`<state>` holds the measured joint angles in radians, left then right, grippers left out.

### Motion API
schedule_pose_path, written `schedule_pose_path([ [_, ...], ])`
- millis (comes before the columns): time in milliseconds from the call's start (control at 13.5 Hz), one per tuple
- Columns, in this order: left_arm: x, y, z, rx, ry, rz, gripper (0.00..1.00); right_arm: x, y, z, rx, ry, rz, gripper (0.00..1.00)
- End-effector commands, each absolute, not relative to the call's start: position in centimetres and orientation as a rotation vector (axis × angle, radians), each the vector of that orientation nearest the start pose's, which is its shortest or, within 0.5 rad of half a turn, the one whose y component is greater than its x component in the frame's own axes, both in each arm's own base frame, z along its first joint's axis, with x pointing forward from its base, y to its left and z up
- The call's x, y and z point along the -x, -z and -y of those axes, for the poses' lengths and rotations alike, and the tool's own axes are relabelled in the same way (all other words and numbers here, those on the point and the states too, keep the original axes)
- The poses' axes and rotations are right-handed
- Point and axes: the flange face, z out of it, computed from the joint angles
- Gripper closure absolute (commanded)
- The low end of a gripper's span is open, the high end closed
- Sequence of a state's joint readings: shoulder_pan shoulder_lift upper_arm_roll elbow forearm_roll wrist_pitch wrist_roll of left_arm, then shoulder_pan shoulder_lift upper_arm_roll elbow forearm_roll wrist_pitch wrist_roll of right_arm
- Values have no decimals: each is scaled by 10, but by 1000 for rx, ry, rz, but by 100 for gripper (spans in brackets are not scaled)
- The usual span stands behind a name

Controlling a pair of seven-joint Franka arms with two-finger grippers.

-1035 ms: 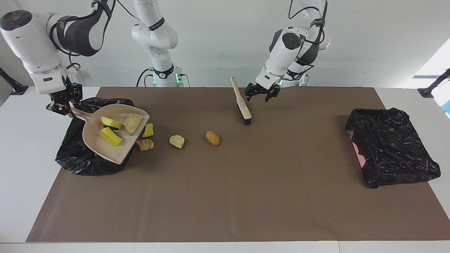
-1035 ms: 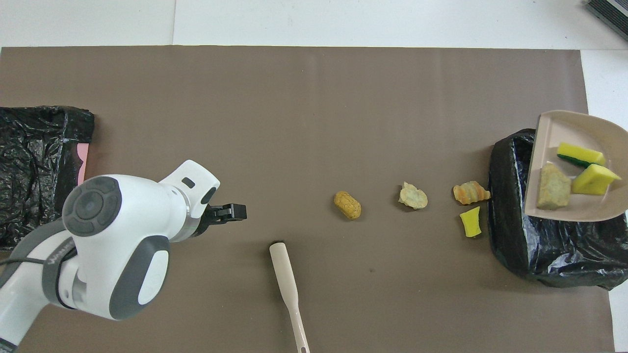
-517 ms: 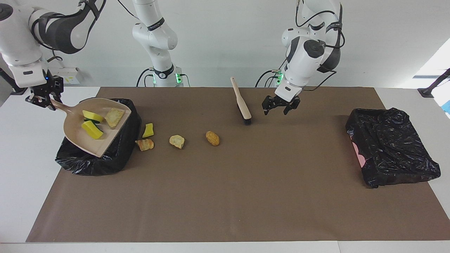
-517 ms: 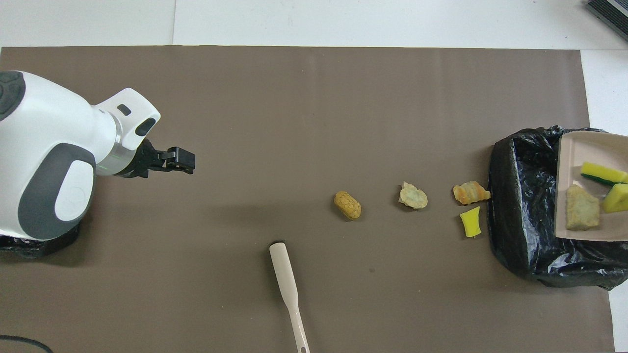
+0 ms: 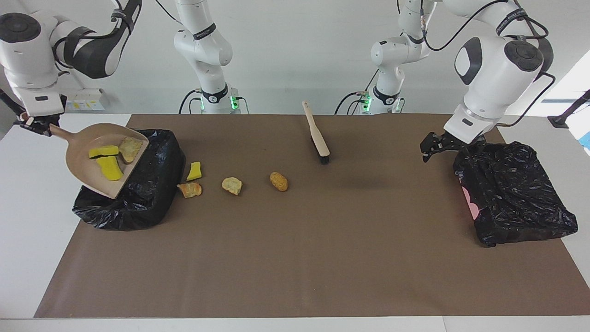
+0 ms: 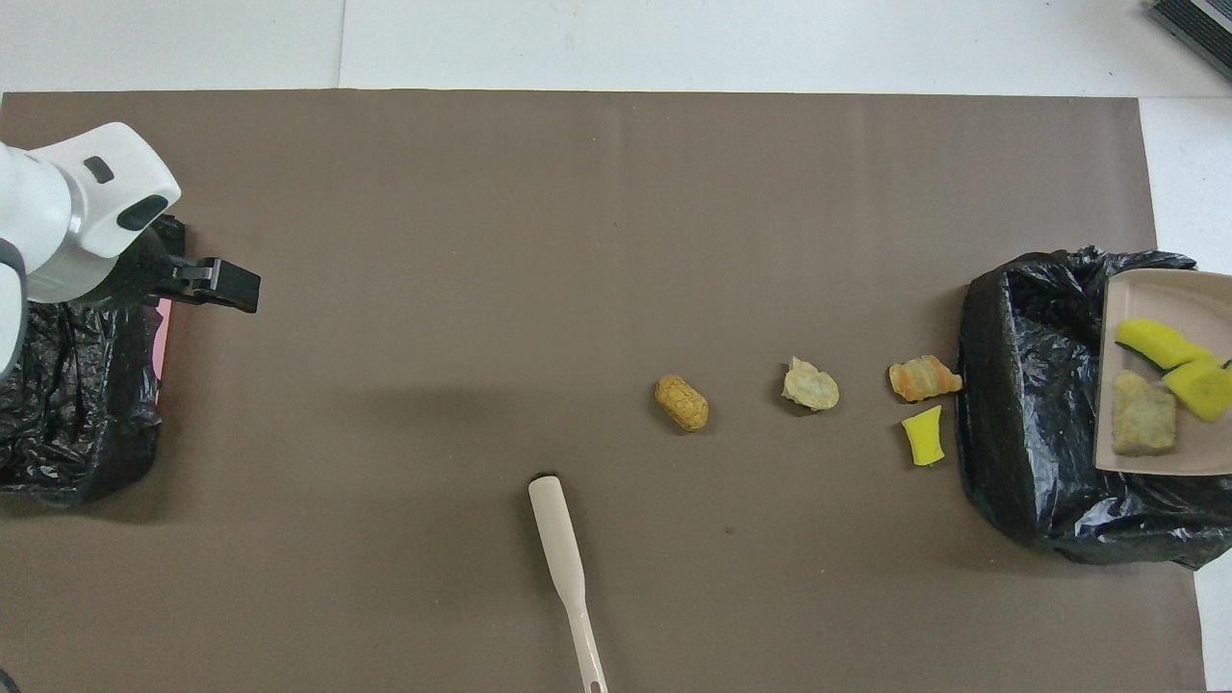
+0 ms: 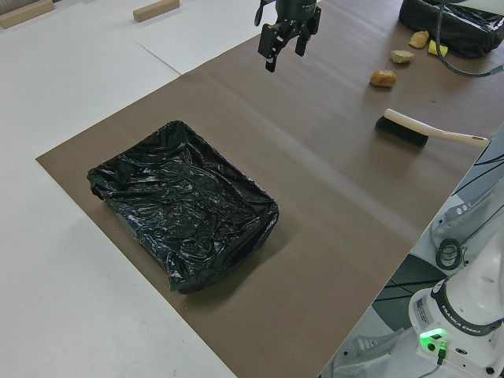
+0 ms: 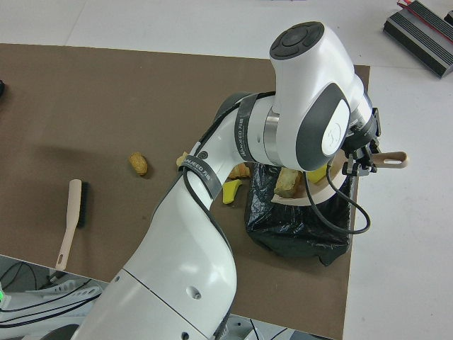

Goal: Sweep and dump trash in bin
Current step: 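Tip the dustpan into the bin with the right gripper while the left gripper retracts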

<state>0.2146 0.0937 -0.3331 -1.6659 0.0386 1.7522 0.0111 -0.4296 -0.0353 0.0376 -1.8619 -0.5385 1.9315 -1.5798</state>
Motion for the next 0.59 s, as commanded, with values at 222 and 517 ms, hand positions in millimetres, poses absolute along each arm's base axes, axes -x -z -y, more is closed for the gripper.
schedule_pose_path([
  [222,-584,-571,52,3097,-36,-216,0,-505,-553,180,2835,-1031,2180,100],
  [517,-574,-581,55,3084,-54,-232,0,-515,-571,138,2905,-1274,2186,100],
])
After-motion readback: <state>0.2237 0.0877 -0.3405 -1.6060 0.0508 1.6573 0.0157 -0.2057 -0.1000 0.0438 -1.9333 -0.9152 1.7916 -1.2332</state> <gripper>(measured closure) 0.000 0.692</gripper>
